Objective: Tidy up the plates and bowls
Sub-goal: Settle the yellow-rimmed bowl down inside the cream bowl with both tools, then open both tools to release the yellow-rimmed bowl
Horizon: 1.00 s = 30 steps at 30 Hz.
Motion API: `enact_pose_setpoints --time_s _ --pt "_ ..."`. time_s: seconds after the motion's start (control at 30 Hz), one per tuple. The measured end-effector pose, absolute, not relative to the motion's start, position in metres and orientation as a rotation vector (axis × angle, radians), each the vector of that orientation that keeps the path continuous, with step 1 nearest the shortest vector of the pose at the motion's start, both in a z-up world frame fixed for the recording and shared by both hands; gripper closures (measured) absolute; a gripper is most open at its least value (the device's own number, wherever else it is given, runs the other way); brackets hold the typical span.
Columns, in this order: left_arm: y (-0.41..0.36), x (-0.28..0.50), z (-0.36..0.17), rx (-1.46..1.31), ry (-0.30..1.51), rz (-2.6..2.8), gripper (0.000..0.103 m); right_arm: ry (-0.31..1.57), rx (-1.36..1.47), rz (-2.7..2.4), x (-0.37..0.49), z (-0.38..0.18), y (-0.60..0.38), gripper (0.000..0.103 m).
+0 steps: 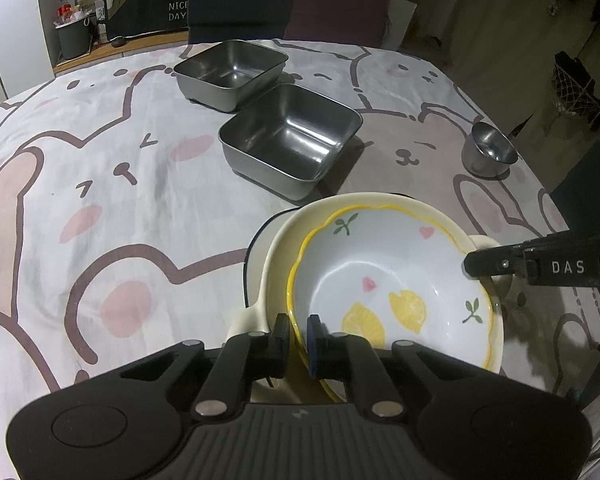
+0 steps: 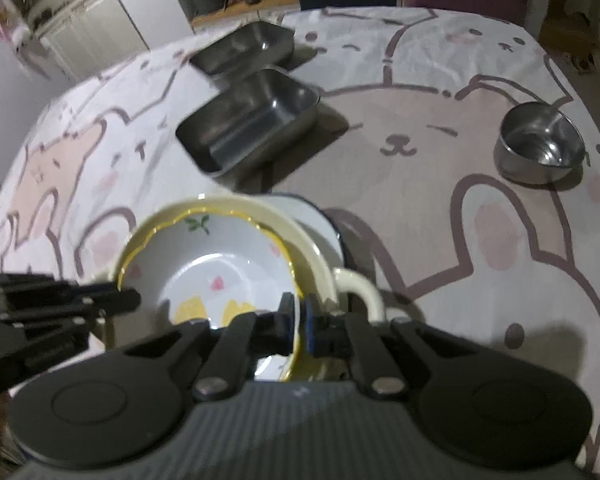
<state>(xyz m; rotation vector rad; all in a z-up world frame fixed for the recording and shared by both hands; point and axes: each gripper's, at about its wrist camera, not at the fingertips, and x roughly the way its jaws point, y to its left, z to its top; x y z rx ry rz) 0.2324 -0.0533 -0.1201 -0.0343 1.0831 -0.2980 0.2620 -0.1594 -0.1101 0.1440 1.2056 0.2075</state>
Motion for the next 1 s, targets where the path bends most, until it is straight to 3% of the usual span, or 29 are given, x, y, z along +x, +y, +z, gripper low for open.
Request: enact_pose_setpoints --time_s 0.63,0.8,0.93,1.0 --pt "-0.055 0.231 -0.119 -0.027 1.083 -0.292 0.094 1.209 0.113 0.214 0.259 -0.111 -0.158 0.098" --pt "-0.052 0.227 -0.114 -0.04 1.073 -0.292 0.092 1.163 0.153 0.235 0.254 -0.099 -0.163 0.094" --pt "-0.051 0.223 -0.107 -0.045 1.053 -0.299 0.079 1.124 0.159 0.254 0.245 -0.09 -0.164 0.093" --pt "-0.051 0.22 -0.103 -0.044 1.045 -0.301 0.077 1.112 0.154 0.254 0.242 -0.088 -0.165 0.086"
